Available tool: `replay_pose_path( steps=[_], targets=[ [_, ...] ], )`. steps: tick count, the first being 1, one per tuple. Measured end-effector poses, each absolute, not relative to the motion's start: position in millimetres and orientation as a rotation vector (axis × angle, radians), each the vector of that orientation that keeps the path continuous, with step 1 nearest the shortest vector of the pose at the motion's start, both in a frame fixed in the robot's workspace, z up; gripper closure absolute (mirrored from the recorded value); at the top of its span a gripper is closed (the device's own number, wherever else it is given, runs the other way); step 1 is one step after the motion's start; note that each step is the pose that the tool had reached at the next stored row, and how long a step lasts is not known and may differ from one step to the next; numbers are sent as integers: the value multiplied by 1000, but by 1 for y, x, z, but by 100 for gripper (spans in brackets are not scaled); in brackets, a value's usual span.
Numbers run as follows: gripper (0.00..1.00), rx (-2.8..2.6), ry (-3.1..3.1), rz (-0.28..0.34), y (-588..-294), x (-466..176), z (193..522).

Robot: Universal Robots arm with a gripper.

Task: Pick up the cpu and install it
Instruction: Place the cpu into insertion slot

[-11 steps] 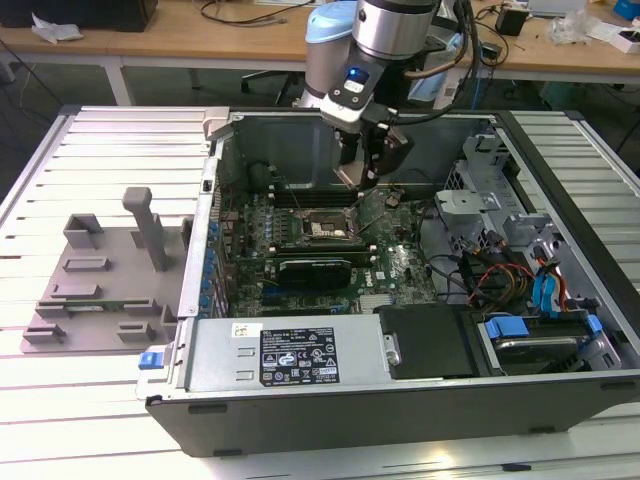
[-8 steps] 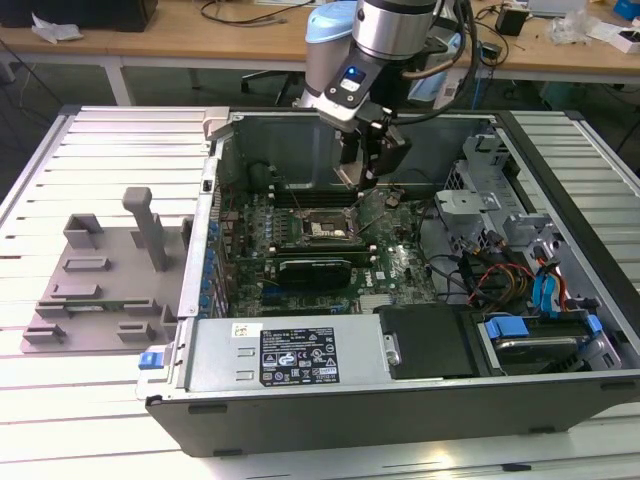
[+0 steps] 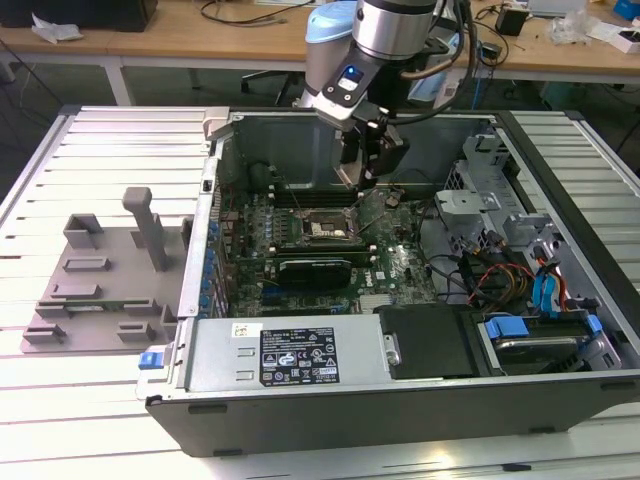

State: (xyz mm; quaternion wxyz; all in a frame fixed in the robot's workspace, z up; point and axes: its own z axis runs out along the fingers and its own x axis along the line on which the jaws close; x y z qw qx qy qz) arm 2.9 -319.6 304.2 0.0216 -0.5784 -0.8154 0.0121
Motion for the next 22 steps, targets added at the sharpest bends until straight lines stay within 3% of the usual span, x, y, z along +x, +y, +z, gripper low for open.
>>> replay_pose_path(
  steps=[22],
  targets=[
    [45, -1965, -2393, 33, -320, 3, 304]
  ],
)
